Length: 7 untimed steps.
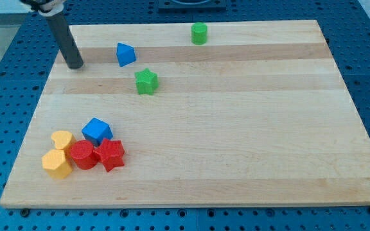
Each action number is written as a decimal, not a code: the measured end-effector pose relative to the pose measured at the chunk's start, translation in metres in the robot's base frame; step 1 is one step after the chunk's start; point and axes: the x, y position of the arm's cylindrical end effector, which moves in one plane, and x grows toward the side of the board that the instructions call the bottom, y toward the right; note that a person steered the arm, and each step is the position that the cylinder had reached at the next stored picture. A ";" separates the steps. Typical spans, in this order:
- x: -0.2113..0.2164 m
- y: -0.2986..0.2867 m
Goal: Move the blue triangle towards the blue cube
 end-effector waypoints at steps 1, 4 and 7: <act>-0.022 0.020; -0.053 0.112; -0.007 0.098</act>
